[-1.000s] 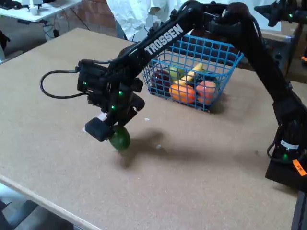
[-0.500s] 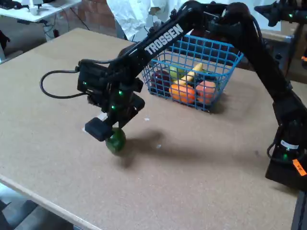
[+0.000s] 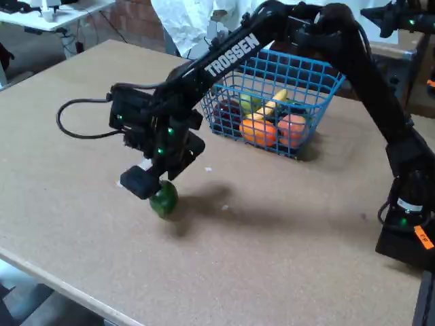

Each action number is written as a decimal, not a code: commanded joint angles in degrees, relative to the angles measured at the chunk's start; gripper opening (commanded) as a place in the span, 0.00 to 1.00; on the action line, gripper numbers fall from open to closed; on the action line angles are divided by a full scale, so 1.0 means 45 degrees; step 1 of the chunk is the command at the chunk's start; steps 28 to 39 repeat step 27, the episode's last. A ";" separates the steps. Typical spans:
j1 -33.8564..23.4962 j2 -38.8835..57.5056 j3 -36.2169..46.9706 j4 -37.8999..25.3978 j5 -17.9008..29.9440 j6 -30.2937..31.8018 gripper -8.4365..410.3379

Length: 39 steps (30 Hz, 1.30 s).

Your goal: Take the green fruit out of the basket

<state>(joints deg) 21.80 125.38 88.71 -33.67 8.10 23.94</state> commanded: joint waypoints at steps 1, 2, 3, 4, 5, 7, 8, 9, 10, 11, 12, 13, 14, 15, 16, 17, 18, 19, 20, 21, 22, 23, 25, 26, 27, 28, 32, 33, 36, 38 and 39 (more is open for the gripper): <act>0.0010 -0.0850 0.0058 -0.0175 0.0340 0.0053 0.75; 0.0010 -0.1200 0.0058 -0.0165 0.0432 0.0044 0.75; 0.0010 -0.1579 0.0058 -0.0151 0.0442 -0.0049 0.75; 0.0010 -0.1977 0.0058 -0.0078 0.0447 -0.0102 0.75; 0.0010 -0.2419 0.0058 -0.0029 0.0471 -0.0194 0.75; 0.0010 -0.3385 0.0058 -0.0005 0.0544 -0.0495 0.75; 0.0010 -0.3871 0.0058 0.0000 0.0559 -0.0690 0.75; 0.0010 -0.4435 0.0058 -0.0005 0.0568 -0.0763 0.75; 0.0010 -0.4949 0.0058 0.0005 0.0568 -0.0758 0.75; 0.0010 -0.5484 0.0058 0.0005 0.0573 -0.0763 0.75; 0.0010 -0.6003 0.0058 0.0010 0.0573 -0.0753 0.75; 0.0010 -0.6557 0.0058 0.0010 0.0573 -0.0748 0.75; 0.0010 -0.7077 0.0058 0.0010 0.0563 -0.0719 0.75; 0.0010 -0.7582 0.0058 0.0010 0.0559 -0.0709 0.75; 0.0005 -0.8102 0.0058 0.0010 0.0544 -0.0709 0.75; 0.0010 -0.8558 0.0058 0.0010 0.0539 -0.0709 0.75; 0.0010 -0.9010 0.0058 0.0015 0.0529 -0.0709 0.75; 0.0010 -0.9447 0.0058 0.0015 0.0529 -0.0709 0.75; 0.0010 -0.9860 0.0058 0.0010 0.0529 -0.0709 0.75; 0.0010 -1.0244 0.0058 0.0010 0.0529 -0.0704 0.75; 0.0010 -1.0598 0.0058 0.0010 0.0529 -0.0680 0.75; 0.0010 -1.0958 0.0058 0.0005 0.0529 -0.0651 0.75; 0.0005 -1.1550 0.0058 0.0005 0.0525 -0.0656 0.75; 0.0010 -1.1842 0.0058 0.0005 0.0525 -0.0651 0.75; 0.0010 -1.2084 0.0058 0.0005 0.0525 -0.0656 0.75; 0.0010 -1.2084 0.0058 0.0005 0.0525 -0.0656 0.75; 0.0010 -1.2084 0.0058 0.0005 0.0525 -0.0656 0.75; 0.0010 -1.2084 0.0058 0.0005 0.0525 -0.0656 0.75; 0.0010 -1.2084 0.0058 0.0005 0.0525 -0.0656 0.75; 0.0010 -1.2084 0.0058 0.0005 0.0525 -0.0656 0.75; 0.0010 -1.2084 0.0058 0.0005 0.0525 -0.0656 0.75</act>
